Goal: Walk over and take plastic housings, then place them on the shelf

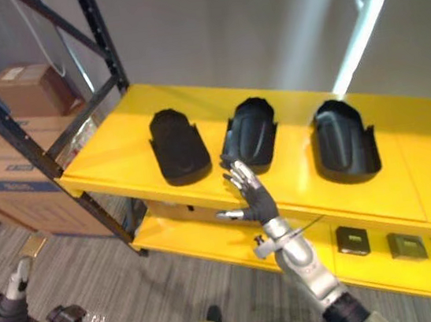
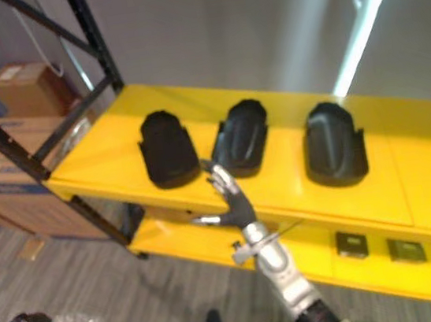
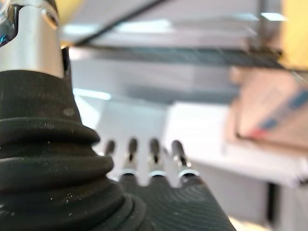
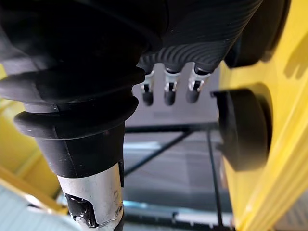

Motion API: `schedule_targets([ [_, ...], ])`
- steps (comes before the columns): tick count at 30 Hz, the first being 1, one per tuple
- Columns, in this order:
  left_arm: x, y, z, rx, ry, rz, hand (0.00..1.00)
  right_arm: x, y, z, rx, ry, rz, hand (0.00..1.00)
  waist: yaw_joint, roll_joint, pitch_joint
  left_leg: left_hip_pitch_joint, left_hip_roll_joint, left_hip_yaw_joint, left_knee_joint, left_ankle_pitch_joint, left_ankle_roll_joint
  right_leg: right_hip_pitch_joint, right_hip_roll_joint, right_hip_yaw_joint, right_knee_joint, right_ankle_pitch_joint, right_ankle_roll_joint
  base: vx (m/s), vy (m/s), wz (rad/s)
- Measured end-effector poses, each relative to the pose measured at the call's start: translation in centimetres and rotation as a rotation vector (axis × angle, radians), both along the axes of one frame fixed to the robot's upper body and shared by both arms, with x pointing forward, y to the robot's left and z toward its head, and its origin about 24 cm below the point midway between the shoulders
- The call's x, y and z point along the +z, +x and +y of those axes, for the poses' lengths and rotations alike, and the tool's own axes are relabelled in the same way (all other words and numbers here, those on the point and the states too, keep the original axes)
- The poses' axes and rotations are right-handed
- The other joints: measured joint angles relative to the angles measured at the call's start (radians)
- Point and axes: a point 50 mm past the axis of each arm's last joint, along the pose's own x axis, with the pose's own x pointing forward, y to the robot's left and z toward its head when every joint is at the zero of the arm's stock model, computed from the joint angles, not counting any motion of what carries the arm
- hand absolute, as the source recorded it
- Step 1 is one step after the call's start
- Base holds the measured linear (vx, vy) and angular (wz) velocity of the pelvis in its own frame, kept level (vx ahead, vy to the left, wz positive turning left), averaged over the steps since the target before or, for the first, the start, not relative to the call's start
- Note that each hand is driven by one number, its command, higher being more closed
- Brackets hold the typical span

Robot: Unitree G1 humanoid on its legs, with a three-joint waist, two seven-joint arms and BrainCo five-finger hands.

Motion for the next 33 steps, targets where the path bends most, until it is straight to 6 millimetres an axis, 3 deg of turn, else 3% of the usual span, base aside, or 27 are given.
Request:
schedule_targets([
  [1,0.7,0.8,-0.2,-0.036,0.023,-0.030,0.00,-0.1,-0.2,0.0,0.000,0.001,0.003,0.00,-0.014,0.009,0.000,0.003,0.017,-0.010,-0.011,0.008,0.010,-0.039,0.011,0.072,0.056,0.024,-0.037,0.00,0.039,0.26],
  [3,1.5,2.4,-0.9,-0.110,0.057,-0.063,0.00,0.0,-0.6,-0.3,-0.009,0.000,-0.011,0.00,-0.031,0.028,0.008,0.009,0.046,-0.058,-0.053,0.048,0.015,-0.102,0.052,0.207,0.115,-0.015,-0.092,-0.01,-0.028,0.53],
  [4,1.7,4.1,-1.2,-0.152,0.059,-0.070,0.00,0.8,-0.8,-0.3,-0.008,0.018,-0.048,0.00,-0.063,0.028,0.007,-0.006,0.060,-0.098,-0.096,0.073,0.016,-0.109,0.135,0.305,0.018,-0.090,-0.090,-0.06,-0.110,0.80],
  [6,1.1,5.7,-1.2,-0.162,0.025,-0.043,0.00,1.8,-0.9,-0.1,0.008,0.033,-0.094,0.00,-0.078,0.025,0.007,-0.028,0.059,-0.115,-0.122,0.084,0.012,-0.136,0.188,0.379,-0.084,-0.102,-0.096,-0.08,-0.121,0.60],
  [7,0.5,6.6,-1.3,-0.164,-0.006,-0.010,0.00,2.4,-1.0,0.0,0.020,0.042,-0.122,0.00,-0.082,0.020,0.006,-0.049,0.048,-0.114,-0.122,0.105,-0.003,-0.152,0.217,0.422,-0.145,-0.095,-0.089,-0.10,-0.140,0.50],
  [8,-0.4,6.9,-1.6,-0.163,-0.044,0.026,0.00,2.4,-1.2,0.0,0.033,0.036,-0.127,0.00,-0.100,0.022,0.008,-0.055,0.037,-0.123,-0.126,0.120,-0.013,-0.150,0.217,0.431,-0.145,-0.059,-0.023,-0.08,-0.131,0.51],
  [12,-2.2,5.8,-2.0,-0.143,-0.114,0.091,0.00,2.1,-1.2,-0.8,0.052,-0.011,-0.128,0.00,-0.100,0.060,0.003,-0.052,0.061,-0.138,-0.125,0.144,-0.036,-0.114,0.249,0.376,-0.160,-0.053,-0.014,0.03,-0.102,0.38],
  [18,-3.6,4.2,-2.5,-0.192,-0.125,0.160,0.00,2.9,-0.4,-2.8,-0.075,-0.016,-0.168,0.00,-0.073,0.056,0.000,-0.046,0.055,-0.184,-0.121,0.158,-0.049,-0.063,0.256,0.316,-0.173,-0.063,-0.031,0.07,-0.064,0.31],
  [25,-3.1,4.0,-3.2,-0.285,-0.077,0.152,0.00,5.1,-1.4,-3.3,-0.152,0.074,-0.251,0.00,-0.083,0.059,-0.006,-0.016,0.043,-0.161,-0.126,0.137,-0.045,-0.042,0.242,0.313,-0.162,-0.083,-0.028,-0.03,0.005,0.01],
  [30,-3.4,4.7,-4.6,-0.388,-0.072,0.181,0.00,5.2,-1.5,-4.1,-0.205,0.102,-0.249,0.00,-0.099,0.049,-0.012,-0.020,0.030,-0.067,-0.094,0.130,-0.029,-0.046,0.194,0.317,-0.146,-0.100,-0.013,-0.02,0.063,-0.03],
  [33,-4.5,5.4,-5.5,-0.463,-0.097,0.264,0.00,4.4,-1.7,-5.2,-0.276,0.120,-0.200,0.00,-0.114,0.021,-0.016,-0.017,-0.025,-0.056,-0.056,0.091,0.007,-0.061,0.131,0.324,-0.046,-0.122,-0.007,0.11,0.089,0.03],
])
